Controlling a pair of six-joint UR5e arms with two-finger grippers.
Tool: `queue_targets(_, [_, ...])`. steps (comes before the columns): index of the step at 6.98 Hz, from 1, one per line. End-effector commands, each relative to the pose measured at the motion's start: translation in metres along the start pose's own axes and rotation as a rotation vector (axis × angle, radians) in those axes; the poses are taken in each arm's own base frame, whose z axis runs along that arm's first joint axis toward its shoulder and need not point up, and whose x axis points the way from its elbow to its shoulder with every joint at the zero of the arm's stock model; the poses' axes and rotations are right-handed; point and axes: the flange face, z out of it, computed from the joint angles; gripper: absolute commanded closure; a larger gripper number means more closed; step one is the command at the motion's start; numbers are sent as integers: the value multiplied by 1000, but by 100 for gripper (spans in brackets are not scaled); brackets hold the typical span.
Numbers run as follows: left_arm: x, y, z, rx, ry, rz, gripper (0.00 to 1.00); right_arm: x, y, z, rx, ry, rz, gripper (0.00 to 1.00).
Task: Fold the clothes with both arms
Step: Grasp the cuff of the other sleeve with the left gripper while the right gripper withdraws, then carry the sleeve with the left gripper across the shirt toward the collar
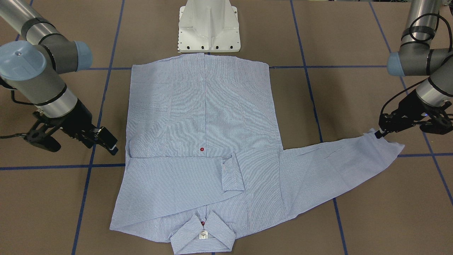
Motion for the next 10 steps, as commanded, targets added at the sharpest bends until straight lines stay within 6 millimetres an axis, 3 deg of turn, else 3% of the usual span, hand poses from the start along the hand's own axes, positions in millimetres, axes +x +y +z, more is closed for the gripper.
queue_targets(1, [153, -23, 9, 26, 54, -148, 100, 79, -34, -30, -14, 35, -86, 0])
queue_targets(3, [339, 12, 57, -6, 65, -261, 100, 144, -61, -58, -17, 58, -129, 0])
queue_targets(5, [468, 8, 96, 1, 104, -384, 100, 191, -75, -73, -25, 77, -193, 0])
queue_targets(6, [523, 1, 104, 18, 114, -425, 100, 202, -75, -76, -23, 84, -190, 0])
queue_targets(7, [558, 10, 107, -3, 128, -460, 100, 204, -73, -77, -23, 85, -189, 0])
queue_targets(10, [579, 46, 125, 25, 129, -457, 100, 208, -71, -78, -23, 88, -187, 0])
